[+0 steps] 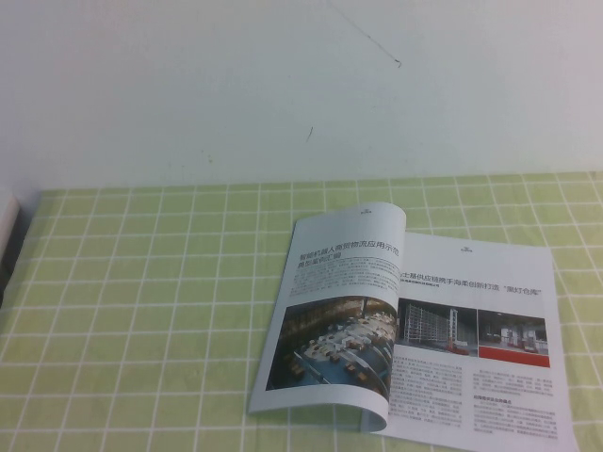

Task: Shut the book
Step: 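Close the open booklet and leave it lying on the table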

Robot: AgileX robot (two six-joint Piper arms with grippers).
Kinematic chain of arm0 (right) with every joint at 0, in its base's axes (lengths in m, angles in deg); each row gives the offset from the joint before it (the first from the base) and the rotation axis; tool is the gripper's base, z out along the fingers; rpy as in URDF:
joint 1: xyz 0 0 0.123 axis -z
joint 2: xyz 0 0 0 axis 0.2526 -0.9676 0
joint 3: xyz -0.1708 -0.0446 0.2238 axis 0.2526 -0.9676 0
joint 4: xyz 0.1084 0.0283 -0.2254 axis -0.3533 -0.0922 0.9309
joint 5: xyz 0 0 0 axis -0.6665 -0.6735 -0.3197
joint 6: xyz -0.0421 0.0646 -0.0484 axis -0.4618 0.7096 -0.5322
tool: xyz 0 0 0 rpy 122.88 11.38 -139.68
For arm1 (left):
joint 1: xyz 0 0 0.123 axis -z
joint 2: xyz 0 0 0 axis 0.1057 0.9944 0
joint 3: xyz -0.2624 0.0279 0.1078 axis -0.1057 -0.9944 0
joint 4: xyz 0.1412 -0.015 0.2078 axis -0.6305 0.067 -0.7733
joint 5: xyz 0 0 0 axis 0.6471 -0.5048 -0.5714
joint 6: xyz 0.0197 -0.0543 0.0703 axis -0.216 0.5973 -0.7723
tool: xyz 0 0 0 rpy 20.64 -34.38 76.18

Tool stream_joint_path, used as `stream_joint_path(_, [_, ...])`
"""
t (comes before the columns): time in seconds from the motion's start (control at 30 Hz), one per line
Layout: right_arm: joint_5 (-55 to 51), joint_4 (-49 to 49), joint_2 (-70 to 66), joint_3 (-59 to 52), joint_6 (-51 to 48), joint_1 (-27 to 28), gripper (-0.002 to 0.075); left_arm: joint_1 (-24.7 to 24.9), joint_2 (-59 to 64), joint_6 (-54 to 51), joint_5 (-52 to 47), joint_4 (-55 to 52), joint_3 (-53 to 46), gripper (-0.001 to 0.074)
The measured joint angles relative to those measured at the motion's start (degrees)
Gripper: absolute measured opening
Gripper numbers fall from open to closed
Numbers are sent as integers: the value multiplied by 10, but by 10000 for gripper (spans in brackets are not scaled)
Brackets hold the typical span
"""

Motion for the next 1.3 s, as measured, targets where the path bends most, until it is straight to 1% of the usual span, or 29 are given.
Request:
stream_joint_path(0.1, [-124,0,-7,74,1,0,-2,0,0,18,5,1,0,-3])
stream_joint_path(0.2, [-212,-4,-41,144,24,0,-2,0,0,20,8,-5,0,-3])
stream_joint_path(0.27, [-272,-16,-75,181,37,0,-2,0,0,20,8,-5,0,-3])
stream_joint_path(0.37, [-361,-48,-140,216,25,0,-2,0,0,25,2,1,0,-3])
stream_joint_path(0.43, [-422,-80,-186,228,-19,0,-2,0,0,43,-17,-1,0,-3])
stream_joint_path(0.5, [-476,-130,-235,235,-79,0,-2,0,0,67,-66,-33,1,-3])
stream_joint_path(0.57, [-528,-193,-289,242,-160,0,-2,0,0,107,-152,-95,25,-3])
stream_joint_path(0.6, [-541,-213,-311,243,-185,0,-2,0,0,141,-204,-125,46,-3])
stream_joint_path(0.63, [-562,-253,-338,246,-234,0,-2,0,0,171,-244,-143,71,-3])
stream_joint_path(0.73, [-593,-332,-420,250,-329,0,-2,0,10,257,-359,-177,144,-3])
stream_joint_path(0.8, [-604,-366,-471,254,-364,0,-2,0,39,276,-441,-182,200,-3])
stream_joint_path(0.9, [-607,-399,-558,258,-392,0,-2,0,102,261,-554,-172,260,-3])
stream_joint_path(1.0, [-603,-416,-641,267,-426,0,-2,0,181,187,-632,-130,305,-3])
stream_joint_path(1.1, [-593,-432,-719,277,-457,0,-2,0,253,103,-649,-86,321,-3])
stream_joint_path(1.27, [-559,-466,-810,286,-509,0,-2,0,357,80,-633,-11,322,-3])
stream_joint_path(1.3, [-549,-474,-825,286,-518,0,-2,1,374,60,-633,9,324,-3])
